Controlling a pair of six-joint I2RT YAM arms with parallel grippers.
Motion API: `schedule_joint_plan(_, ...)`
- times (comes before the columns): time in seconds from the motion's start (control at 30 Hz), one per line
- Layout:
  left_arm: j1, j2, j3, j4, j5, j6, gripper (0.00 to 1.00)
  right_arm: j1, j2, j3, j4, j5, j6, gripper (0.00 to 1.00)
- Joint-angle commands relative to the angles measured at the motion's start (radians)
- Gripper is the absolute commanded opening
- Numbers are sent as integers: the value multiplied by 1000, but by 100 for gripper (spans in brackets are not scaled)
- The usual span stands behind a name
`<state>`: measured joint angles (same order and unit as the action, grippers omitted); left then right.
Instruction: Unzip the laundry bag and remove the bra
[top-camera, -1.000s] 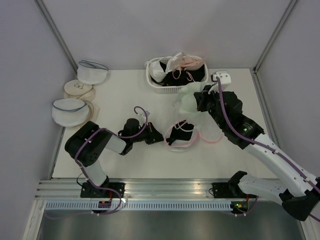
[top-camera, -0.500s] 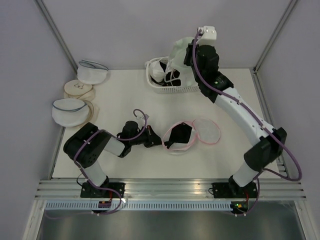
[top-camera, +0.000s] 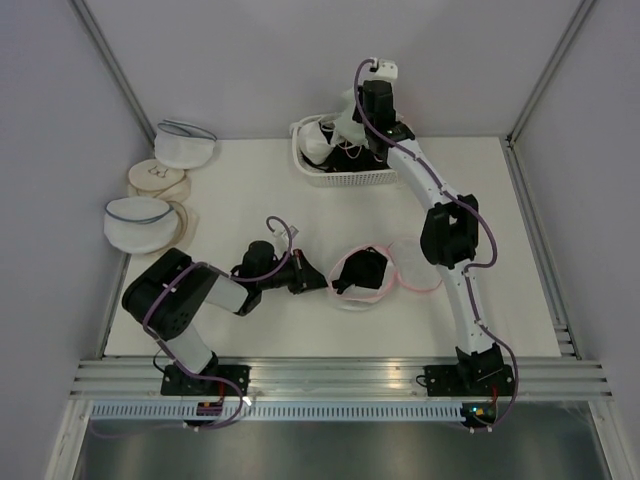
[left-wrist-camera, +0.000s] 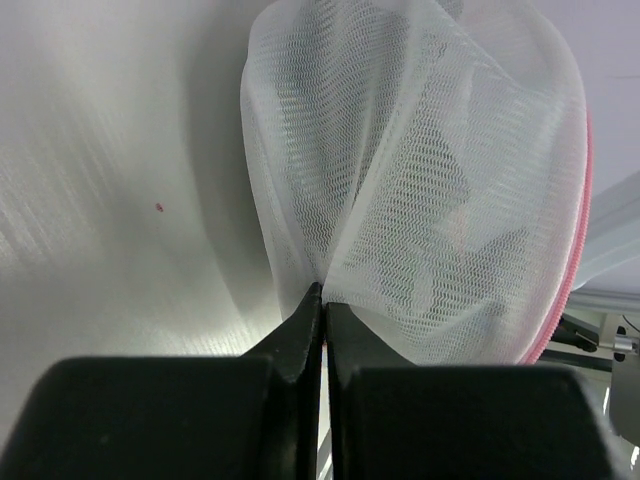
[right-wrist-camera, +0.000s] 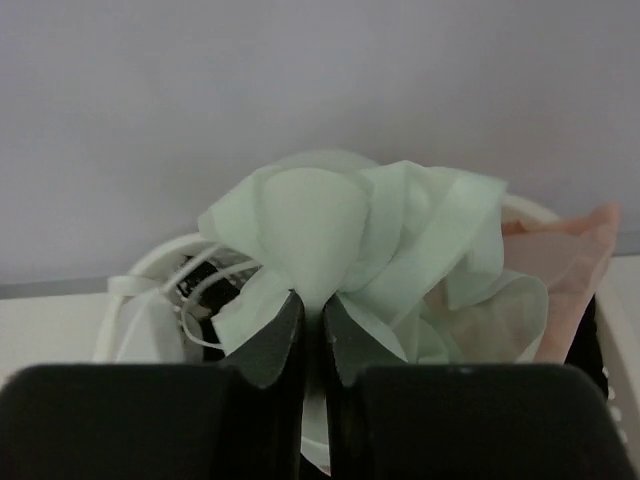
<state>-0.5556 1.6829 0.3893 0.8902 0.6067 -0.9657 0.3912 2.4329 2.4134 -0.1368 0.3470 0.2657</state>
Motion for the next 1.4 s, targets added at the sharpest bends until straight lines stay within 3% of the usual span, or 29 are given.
schedule_joint_plan(0.0,2,-40,5,15,27,-7,2,-20,31,9,-1,-46,56,15)
schedule_joint_plan(0.03,2,-45,5,12,22,-1,2,-23,28,-3,5,-55,49,41)
schedule_joint_plan(0.1,2,-46,5,3,19,1,2,-23,-7,-51,37,-56,41,58)
schedule_joint_plan(0.13,2,-48,8,-2,18,2,2,-25,-30,-78,58,-55,35,82)
schedule_joint_plan(0.23,2,-52,13,-10,12,10,2,-23,-135,-195,128,-60,8,93)
schedule_joint_plan(0.5,2,-45,8,-14,-4,15,2,-26,-423,-387,197,-5,-60,98)
schedule_joint_plan(0.63,2,-61,-1,-13,-15,15,2,-26,-544,-431,13,73,-54,98)
schedule_joint_plan(0.73,2,-77,2,-20,-24,18,2,-5,-696,-615,-63,92,-28,98)
schedule_joint_plan(0.83,2,-81,5,-23,-25,15,2,44,-927,-947,-66,81,0,98)
schedule_joint_plan(0.93,0,-89,8,-22,-21,9,2,124,-1087,-1124,-80,21,35,98)
schedule_joint_plan(1.03,-1,-103,3,-27,-24,7,2,187,-1219,-1379,-70,-135,113,98)
schedule_joint_plan(1.1,-3,-111,3,-36,-28,10,2,239,-1267,-1451,-64,-202,151,97)
schedule_joint_plan(1.37,-12,-124,-7,-43,-44,7,2,319,-1356,-1680,-66,-196,233,95)
